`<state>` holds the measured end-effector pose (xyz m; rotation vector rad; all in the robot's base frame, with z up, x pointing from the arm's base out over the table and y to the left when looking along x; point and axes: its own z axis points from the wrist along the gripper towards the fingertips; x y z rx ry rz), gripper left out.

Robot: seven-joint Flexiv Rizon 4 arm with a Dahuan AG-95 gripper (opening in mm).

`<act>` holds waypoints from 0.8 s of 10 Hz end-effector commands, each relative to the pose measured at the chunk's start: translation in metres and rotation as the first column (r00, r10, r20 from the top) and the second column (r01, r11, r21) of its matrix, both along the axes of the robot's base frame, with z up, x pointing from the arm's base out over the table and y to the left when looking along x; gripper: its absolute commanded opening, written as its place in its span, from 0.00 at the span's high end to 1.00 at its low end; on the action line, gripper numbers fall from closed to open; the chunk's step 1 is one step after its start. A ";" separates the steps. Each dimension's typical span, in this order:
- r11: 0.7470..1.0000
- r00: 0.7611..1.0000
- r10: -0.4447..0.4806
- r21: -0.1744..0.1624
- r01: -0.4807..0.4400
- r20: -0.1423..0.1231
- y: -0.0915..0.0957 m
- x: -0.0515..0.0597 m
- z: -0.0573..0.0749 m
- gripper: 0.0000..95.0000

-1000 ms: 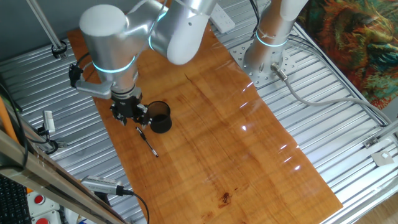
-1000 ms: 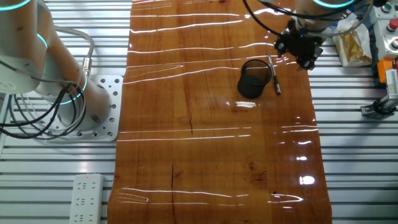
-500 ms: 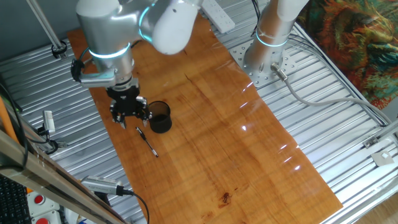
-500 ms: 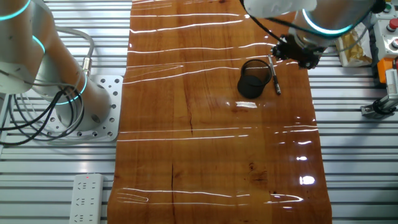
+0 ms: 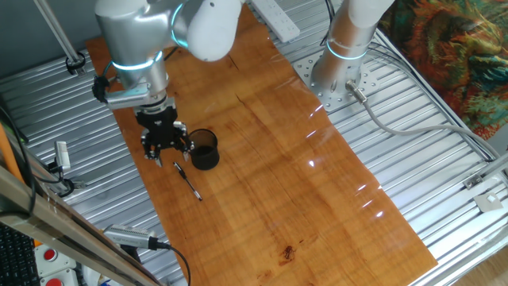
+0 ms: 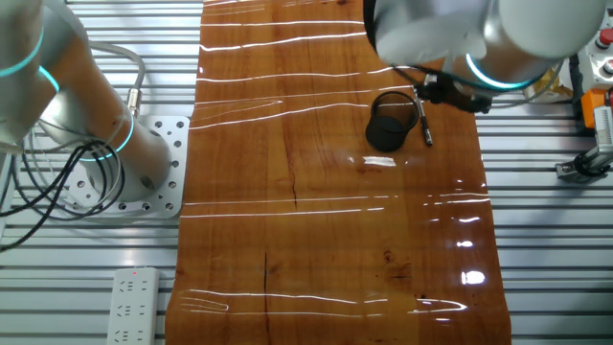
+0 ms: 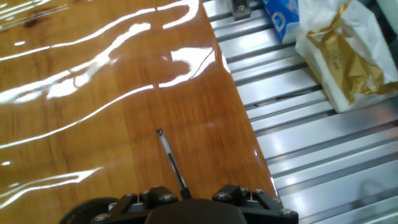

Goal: Put the pen into the pen holder

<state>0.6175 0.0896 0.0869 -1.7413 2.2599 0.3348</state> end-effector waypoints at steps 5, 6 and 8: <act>0.999 0.999 0.042 -0.004 -0.042 0.024 0.000 0.005 -0.025 0.40; 0.999 0.999 0.044 -0.002 -0.044 0.017 0.001 0.008 -0.023 0.40; 0.999 0.999 0.044 -0.014 -0.044 0.011 0.003 0.012 -0.019 0.40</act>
